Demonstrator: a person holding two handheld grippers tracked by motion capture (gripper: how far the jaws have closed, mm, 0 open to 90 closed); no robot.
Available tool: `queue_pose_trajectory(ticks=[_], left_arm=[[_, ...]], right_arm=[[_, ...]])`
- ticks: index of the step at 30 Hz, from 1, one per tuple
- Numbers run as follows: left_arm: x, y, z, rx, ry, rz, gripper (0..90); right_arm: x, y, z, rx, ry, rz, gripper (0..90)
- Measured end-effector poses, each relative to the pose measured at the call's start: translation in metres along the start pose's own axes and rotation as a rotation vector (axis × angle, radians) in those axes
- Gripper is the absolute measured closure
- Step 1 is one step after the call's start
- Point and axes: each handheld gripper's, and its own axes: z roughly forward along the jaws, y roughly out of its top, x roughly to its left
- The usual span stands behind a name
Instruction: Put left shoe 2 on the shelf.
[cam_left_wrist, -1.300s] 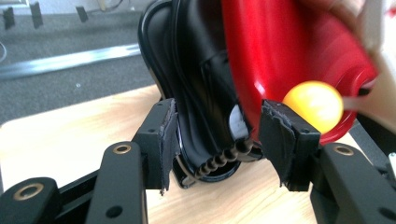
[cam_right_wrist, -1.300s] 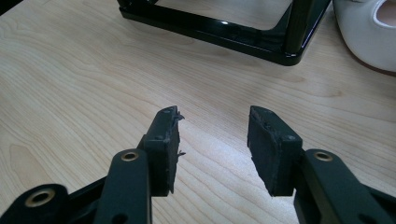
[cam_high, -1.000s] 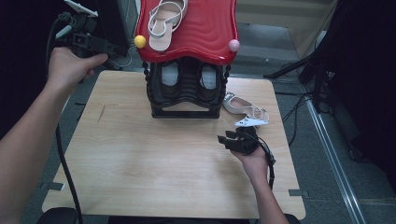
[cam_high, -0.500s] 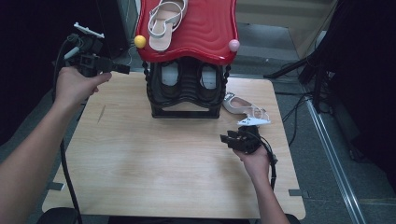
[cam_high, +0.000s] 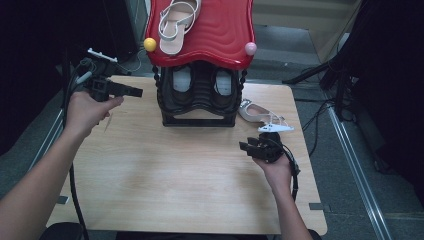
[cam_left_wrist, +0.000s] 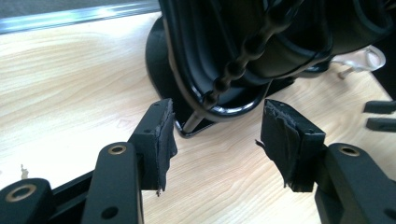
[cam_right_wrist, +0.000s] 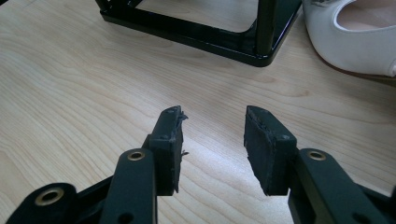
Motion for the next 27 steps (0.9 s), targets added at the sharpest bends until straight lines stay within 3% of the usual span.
queue_pose_trajectory(ticks=[4, 12, 20, 23, 27], left_arm=[[0.003, -0.011, 0.007, -0.003, 0.024, 0.008, 44.7], [0.006, -0.031, 0.018, 0.010, -0.010, -0.001, 44.9], [0.003, -0.047, 0.027, 0.035, -0.011, 0.019, 45.1], [0.002, -0.053, 0.030, 0.030, -0.024, 0.016, 45.1], [0.001, -0.060, 0.036, 0.046, -0.040, 0.021, 45.3]], right_arm=[[-0.001, 0.000, 0.001, -0.003, -0.001, -0.004, 60.6], [-0.008, 0.000, 0.000, -0.004, -0.009, 0.018, 63.9], [-0.012, 0.001, 0.000, -0.026, -0.013, 0.044, 68.6], [-0.011, 0.002, 0.001, -0.024, -0.029, 0.038, 71.7], [-0.014, 0.002, 0.001, -0.030, -0.017, 0.065, 79.5]])
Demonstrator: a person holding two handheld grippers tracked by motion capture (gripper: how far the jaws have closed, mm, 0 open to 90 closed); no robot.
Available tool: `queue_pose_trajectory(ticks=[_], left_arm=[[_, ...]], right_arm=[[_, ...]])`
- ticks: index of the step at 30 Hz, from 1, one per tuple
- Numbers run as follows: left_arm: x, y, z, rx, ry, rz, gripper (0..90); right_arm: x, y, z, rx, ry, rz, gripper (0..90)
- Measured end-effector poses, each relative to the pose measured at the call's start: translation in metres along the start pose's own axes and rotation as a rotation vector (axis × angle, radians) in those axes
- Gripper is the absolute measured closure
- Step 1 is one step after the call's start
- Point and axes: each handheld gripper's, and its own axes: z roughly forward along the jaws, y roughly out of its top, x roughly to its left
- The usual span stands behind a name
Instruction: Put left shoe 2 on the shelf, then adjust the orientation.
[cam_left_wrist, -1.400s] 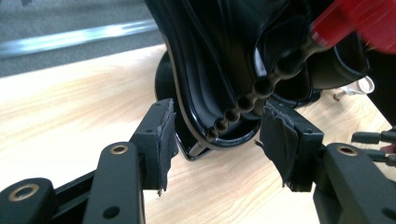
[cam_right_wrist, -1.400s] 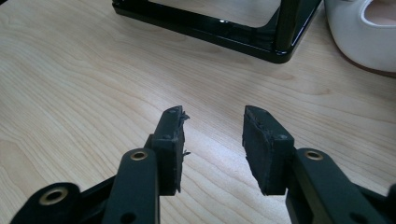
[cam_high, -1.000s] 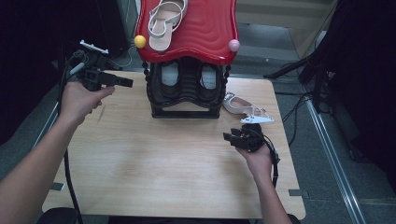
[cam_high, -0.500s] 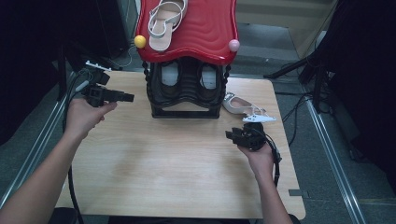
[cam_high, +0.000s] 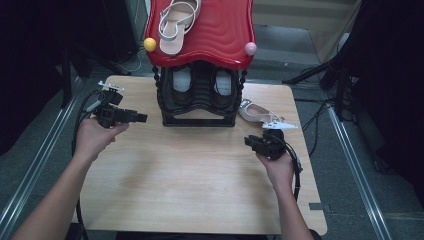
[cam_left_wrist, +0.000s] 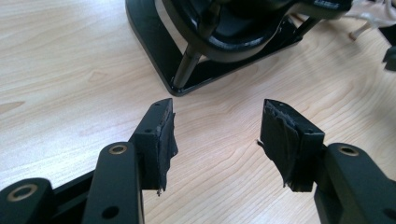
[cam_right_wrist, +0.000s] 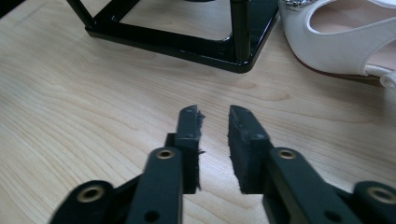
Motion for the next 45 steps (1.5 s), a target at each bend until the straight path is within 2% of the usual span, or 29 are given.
queue_pose_trajectory(ticks=[4, 5, 8, 10, 16, 18, 26, 27, 29, 32, 38, 41, 43, 45], left_arm=[[-0.002, -0.007, 0.007, 0.010, -0.001, -0.004, 45.3], [-0.003, -0.009, 0.008, 0.008, 0.010, -0.002, 45.3], [-0.004, -0.014, 0.010, 0.000, -0.009, -0.009, 45.3], [-0.006, -0.016, 0.012, 0.004, 0.006, 0.003, 45.3], [-0.009, -0.026, 0.017, 0.010, -0.026, 0.003, 45.2], [-0.010, -0.029, 0.018, 0.014, -0.015, 0.009, 45.3], [-0.007, -0.039, 0.024, 0.018, -0.013, 0.006, 45.2], [-0.007, -0.040, 0.024, 0.023, -0.010, 0.006, 45.2], [-0.006, -0.043, 0.025, 0.021, -0.015, 0.001, 45.2], [-0.006, -0.046, 0.026, 0.022, -0.013, 0.007, 45.1], [-0.006, -0.050, 0.025, 0.021, -0.019, 0.007, 45.0], [-0.005, -0.051, 0.025, 0.017, -0.029, 0.000, 45.0], [-0.005, -0.052, 0.026, 0.017, -0.034, -0.004, 45.0], [-0.005, -0.053, 0.027, 0.024, -0.032, 0.005, 45.0]], right_arm=[[-0.002, 0.001, 0.000, 0.004, -0.012, 0.007, 90.0], [-0.002, 0.001, 0.001, 0.006, -0.015, 0.003, 90.0], [-0.004, 0.001, 0.002, 0.019, -0.018, 0.007, 90.0], [-0.005, 0.001, 0.003, 0.020, -0.028, 0.009, 90.0], [-0.008, 0.003, 0.002, -0.001, -0.037, 0.022, 90.0], [-0.009, 0.003, 0.002, 0.007, -0.033, 0.024, 90.0], [-0.019, 0.006, 0.001, 0.016, -0.022, 0.065, 90.0], [-0.020, 0.007, 0.000, 0.013, -0.015, 0.066, 90.0], [-0.020, 0.011, -0.002, 0.013, -0.033, 0.053, 90.0], [-0.025, 0.016, -0.003, 0.015, -0.034, 0.055, 90.0], [-0.041, 0.029, -0.003, 0.033, -0.076, 0.033, 90.0], [-0.051, 0.035, -0.003, 0.035, -0.096, 0.039, 90.0], [-0.058, 0.039, -0.005, 0.025, -0.090, 0.063, 90.0], [-0.061, 0.044, -0.007, 0.024, -0.102, 0.069, 90.0]])
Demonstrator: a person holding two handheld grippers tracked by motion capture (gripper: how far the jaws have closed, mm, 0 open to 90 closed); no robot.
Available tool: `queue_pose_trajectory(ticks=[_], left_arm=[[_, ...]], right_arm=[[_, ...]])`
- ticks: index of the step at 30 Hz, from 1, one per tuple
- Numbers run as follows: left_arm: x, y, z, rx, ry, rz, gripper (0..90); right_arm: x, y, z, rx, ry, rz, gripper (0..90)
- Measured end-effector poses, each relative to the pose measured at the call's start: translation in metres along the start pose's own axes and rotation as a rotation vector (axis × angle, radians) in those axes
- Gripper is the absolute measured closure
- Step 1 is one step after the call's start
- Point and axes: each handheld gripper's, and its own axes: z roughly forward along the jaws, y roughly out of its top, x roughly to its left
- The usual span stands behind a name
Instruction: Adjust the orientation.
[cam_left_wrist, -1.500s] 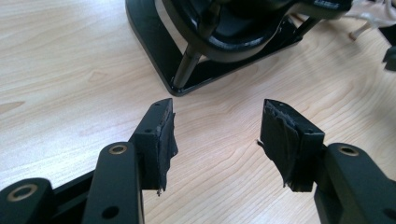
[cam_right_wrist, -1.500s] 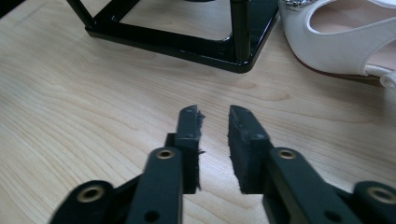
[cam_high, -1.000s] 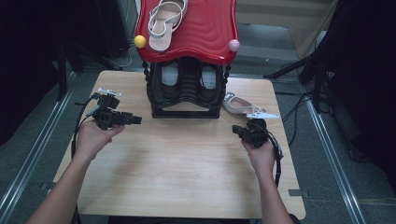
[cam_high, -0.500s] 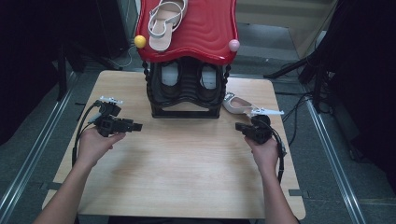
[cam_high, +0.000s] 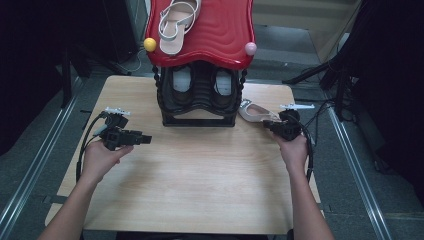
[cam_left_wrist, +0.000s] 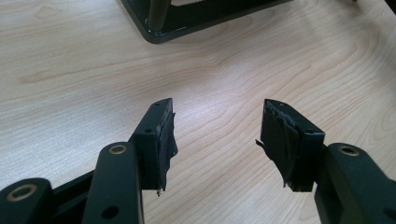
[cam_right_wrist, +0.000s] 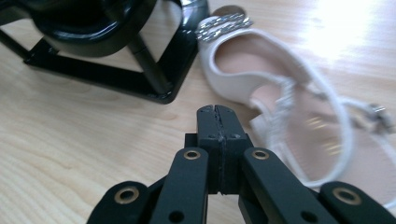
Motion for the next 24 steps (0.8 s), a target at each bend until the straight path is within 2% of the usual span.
queue_pose_trajectory(ticks=[9, 11, 14, 17, 20, 21, 22, 24], left_arm=[[-0.001, -0.001, 0.003, 0.012, 0.003, 0.012, 45.0], [-0.001, -0.001, 0.004, 0.015, -0.007, 0.014, 45.0], [-0.001, -0.001, 0.004, 0.014, -0.004, 0.021, 45.0], [-0.001, -0.002, 0.004, 0.013, -0.006, 0.020, 45.0], [0.000, -0.002, 0.005, 0.018, 0.000, 0.021, 44.9], [0.000, -0.002, 0.005, 0.015, 0.003, 0.020, 44.9], [0.000, -0.002, 0.005, 0.014, 0.004, 0.020, 44.9], [-0.001, -0.003, 0.006, 0.017, 0.002, 0.021, 44.9]], right_arm=[[-0.018, 0.025, -0.014, -0.048, -0.036, 0.004, 90.0], [-0.023, 0.028, -0.009, -0.027, -0.051, 0.005, 90.0], [-0.032, 0.025, 0.002, -0.011, -0.040, 0.018, 90.0], [-0.038, 0.022, 0.013, 0.024, -0.062, 0.002, 90.0], [-0.041, 0.018, 0.022, 0.051, -0.057, 0.003, 90.0], [-0.042, 0.017, 0.023, 0.049, -0.053, -0.003, 90.0], [-0.043, 0.017, 0.024, 0.046, -0.044, 0.011, 90.0], [-0.042, 0.017, 0.025, 0.047, -0.055, 0.019, 90.0]])
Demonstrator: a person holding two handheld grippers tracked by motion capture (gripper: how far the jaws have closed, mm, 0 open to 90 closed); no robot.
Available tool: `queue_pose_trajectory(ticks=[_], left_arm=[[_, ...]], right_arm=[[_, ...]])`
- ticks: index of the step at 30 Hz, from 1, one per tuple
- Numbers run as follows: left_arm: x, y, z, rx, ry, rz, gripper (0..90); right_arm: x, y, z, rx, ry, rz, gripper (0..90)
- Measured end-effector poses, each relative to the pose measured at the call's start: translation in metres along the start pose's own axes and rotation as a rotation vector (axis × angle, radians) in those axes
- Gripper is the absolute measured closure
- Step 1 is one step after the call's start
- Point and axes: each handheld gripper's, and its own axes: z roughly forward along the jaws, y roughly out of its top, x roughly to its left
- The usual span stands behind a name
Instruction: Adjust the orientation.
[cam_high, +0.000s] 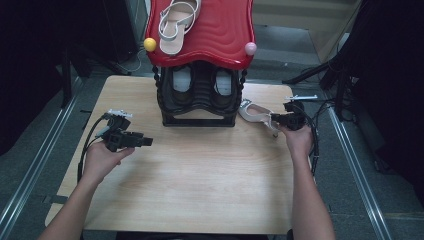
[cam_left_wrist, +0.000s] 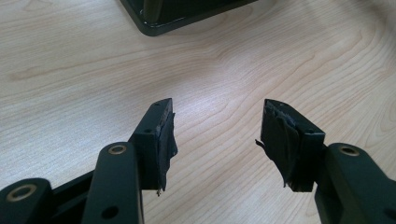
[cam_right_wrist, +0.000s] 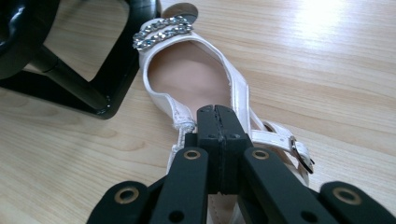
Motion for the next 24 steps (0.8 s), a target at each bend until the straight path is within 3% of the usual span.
queue_pose_trajectory(ticks=[6, 14, 18, 24], left_arm=[[-0.003, -0.001, 0.002, 0.009, -0.006, 0.011, 44.9], [-0.001, 0.000, 0.002, 0.008, -0.013, 0.008, 44.9], [0.000, 0.000, 0.000, -0.001, -0.017, 0.003, 45.0], [0.001, 0.000, -0.001, -0.002, -0.028, -0.002, 44.9]], right_arm=[[0.005, 0.000, 0.004, 0.024, -0.033, -0.015, 90.0], [0.012, -0.001, 0.005, 0.064, -0.008, -0.003, 90.0], [0.018, -0.002, 0.005, 0.070, -0.008, -0.012, 90.0], [0.025, -0.005, 0.004, 0.061, 0.014, 0.020, 90.0]])
